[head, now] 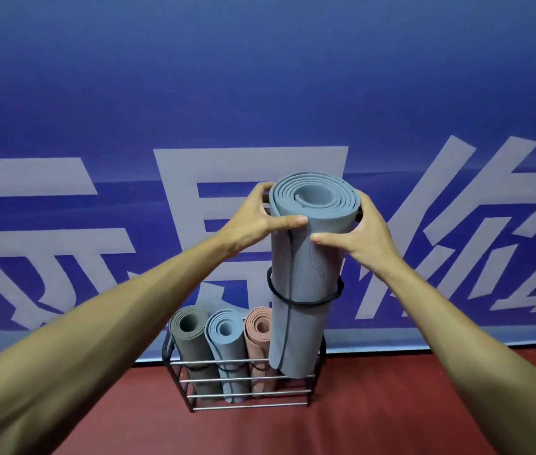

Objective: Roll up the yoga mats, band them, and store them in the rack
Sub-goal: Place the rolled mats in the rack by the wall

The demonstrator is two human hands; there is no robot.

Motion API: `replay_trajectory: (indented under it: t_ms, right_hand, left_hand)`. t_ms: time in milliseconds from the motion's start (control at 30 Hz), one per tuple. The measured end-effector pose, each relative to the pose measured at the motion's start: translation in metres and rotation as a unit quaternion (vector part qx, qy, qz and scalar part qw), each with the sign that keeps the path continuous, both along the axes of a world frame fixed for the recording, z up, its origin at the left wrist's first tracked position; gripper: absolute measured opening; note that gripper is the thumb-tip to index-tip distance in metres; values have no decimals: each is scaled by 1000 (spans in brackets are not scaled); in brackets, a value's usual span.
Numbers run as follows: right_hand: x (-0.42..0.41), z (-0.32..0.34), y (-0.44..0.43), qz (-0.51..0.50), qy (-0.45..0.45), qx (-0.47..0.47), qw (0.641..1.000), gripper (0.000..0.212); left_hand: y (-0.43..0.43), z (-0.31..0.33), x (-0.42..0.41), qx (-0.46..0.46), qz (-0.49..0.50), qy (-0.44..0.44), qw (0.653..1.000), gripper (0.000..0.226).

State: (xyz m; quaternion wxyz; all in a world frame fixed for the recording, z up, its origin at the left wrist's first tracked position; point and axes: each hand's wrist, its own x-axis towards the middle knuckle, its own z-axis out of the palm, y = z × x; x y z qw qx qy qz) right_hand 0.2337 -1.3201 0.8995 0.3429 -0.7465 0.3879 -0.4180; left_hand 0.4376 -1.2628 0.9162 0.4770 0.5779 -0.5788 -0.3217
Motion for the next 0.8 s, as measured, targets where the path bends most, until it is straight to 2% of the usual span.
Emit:
replay_trajectory:
  t_ms: [133, 300, 500, 800]
  right_hand:
    - [7, -3, -40, 6, 21, 2, 1000, 98]
    - [28, -3, -81, -20, 30, 0, 999, 95]
    - [55, 7, -124, -53, 78, -19, 995, 89]
    - [55, 2, -158, -101, 74, -15, 992, 86]
  left_hand:
    - [-41, -10, 7, 3, 3, 12, 1000, 91]
    - [-89, -19, 29, 0, -3, 34, 999, 78]
    - [-142, -20, 64, -2, -21, 50, 999, 94]
    - [-182, -22, 59, -10, -46, 50, 998, 87]
